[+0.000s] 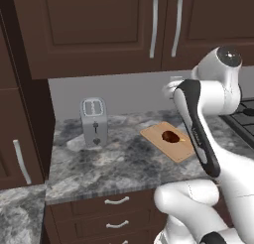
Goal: Open the cabinet, retrieve the rolling pin, and place it next to the meat on the cutting board to prepare for tenderizing.
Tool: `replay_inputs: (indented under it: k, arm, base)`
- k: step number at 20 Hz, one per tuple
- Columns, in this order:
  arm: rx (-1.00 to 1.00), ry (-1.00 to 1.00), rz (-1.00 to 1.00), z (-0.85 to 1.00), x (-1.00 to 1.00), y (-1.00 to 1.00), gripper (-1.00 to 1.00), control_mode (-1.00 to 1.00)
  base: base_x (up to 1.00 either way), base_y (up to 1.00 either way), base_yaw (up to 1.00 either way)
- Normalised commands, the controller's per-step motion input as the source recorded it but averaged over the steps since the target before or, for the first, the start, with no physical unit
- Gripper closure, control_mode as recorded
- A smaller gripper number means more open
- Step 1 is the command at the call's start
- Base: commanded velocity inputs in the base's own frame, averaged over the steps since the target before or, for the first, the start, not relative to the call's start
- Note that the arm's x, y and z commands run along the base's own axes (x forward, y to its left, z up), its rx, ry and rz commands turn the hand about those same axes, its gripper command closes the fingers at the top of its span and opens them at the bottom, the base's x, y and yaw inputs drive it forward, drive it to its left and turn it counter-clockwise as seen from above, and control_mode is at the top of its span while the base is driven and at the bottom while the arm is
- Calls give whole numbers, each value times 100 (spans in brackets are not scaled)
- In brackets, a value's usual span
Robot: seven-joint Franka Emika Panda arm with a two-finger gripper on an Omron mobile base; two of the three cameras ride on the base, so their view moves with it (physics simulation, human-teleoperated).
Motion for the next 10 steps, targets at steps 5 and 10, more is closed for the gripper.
replay_inputs:
  k: [5,10]
  arm:
    - [-5,-48,-1,73,-42,0,-100,-100]
    - [-4,-46,-1,71,-34,-1,-100,-100]
  base:
    - [0,0,0]
    - [0,0,0]
